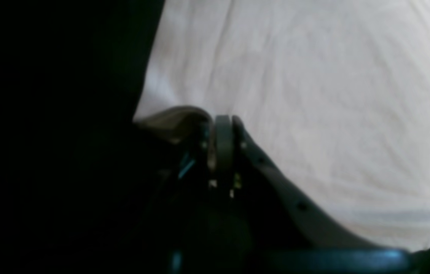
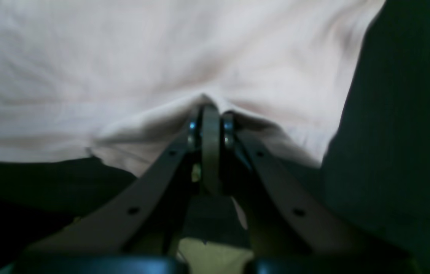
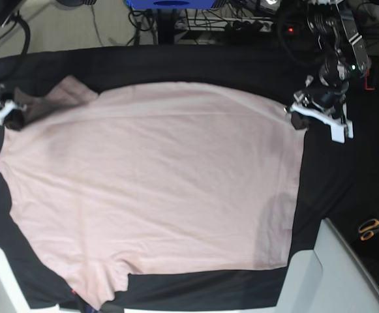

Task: Fold the T-shirt properly
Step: 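Lift the shoulder corners and pull them toward the hem, folding the shirt, then lower the folded edge onto the shirt and open both grippers, then grasp the folded collar edge with both grippers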

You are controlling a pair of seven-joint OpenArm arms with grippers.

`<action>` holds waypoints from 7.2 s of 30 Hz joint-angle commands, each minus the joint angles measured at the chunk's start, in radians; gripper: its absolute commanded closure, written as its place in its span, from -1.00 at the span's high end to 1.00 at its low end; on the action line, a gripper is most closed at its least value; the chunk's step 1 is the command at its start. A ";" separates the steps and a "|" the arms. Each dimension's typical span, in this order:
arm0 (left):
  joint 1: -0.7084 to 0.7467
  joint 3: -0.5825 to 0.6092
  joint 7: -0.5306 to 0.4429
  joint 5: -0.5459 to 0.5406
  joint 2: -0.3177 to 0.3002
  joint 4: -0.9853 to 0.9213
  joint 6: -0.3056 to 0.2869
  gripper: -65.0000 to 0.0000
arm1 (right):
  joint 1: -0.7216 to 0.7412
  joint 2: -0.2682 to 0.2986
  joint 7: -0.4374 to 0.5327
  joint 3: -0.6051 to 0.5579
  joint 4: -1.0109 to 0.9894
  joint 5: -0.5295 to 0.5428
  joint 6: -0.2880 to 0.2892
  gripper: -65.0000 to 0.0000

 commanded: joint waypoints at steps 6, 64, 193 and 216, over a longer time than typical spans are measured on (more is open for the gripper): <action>-0.074 -0.010 0.013 -0.009 -0.012 0.014 -0.006 -1.00 | 0.123 0.025 0.018 0.004 -0.090 -0.116 0.001 -0.99; -0.494 0.215 -0.177 0.164 -0.110 -0.545 -0.006 -1.00 | 0.596 0.134 0.503 -0.390 -0.778 -0.196 0.001 -0.99; -0.100 -0.026 -0.274 -0.026 0.008 -0.298 -0.011 0.99 | 0.479 0.100 0.579 0.314 -1.074 -0.193 -0.169 -1.00; -0.303 -0.026 -0.275 -0.023 0.008 -0.549 -0.011 0.53 | 0.467 0.105 0.579 0.313 -1.074 -0.193 -0.166 -1.00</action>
